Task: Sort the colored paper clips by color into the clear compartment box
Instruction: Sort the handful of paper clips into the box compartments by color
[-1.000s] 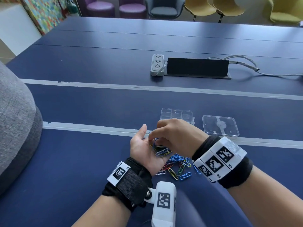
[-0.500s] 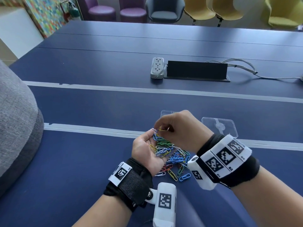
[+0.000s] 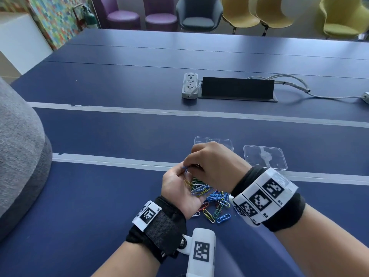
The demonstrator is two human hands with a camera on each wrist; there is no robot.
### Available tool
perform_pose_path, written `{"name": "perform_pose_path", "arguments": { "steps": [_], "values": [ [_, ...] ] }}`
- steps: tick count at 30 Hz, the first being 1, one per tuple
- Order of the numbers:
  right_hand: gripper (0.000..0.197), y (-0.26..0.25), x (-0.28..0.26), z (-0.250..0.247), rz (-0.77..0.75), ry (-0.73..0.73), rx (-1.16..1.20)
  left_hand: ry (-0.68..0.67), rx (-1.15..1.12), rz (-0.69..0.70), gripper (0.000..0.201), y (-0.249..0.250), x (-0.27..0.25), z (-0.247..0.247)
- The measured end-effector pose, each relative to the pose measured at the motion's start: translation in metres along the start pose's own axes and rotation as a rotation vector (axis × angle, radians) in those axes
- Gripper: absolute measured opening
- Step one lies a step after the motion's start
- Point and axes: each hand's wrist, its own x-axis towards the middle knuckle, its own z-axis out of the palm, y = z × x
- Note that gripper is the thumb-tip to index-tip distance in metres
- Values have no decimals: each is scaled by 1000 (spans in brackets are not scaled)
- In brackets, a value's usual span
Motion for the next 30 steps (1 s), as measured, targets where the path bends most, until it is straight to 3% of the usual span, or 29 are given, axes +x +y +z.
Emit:
{"name": "perform_pose_path", "arguments": {
  "steps": [6,10,18,21,23,25,28,30],
  "values": [
    [18,0,-1,4,-1,-32,7,24,22,24,47,-2,0,2],
    [19,0,0,5,-24,-56,0,88,23,40,28,-1,1,0],
    [21,0,3,10,-65,0,-9,24,49,28,38,-1,2,-4],
    [13,3,1,0,-63,108,57,-7,45,15,46,1,4,-6],
    [9,16,0,-14,12,206,102,-26,1,-4,50,3,6,-10],
    [8,37,0,-29,199,228,94,-53,-33,-14,50,5,8,-13],
    [11,64,-3,-37,461,73,28,-97,-51,-29,48,5,9,-15],
    [12,70,-3,-33,532,-9,7,-113,-58,-35,48,5,9,-15]
  ]
}}
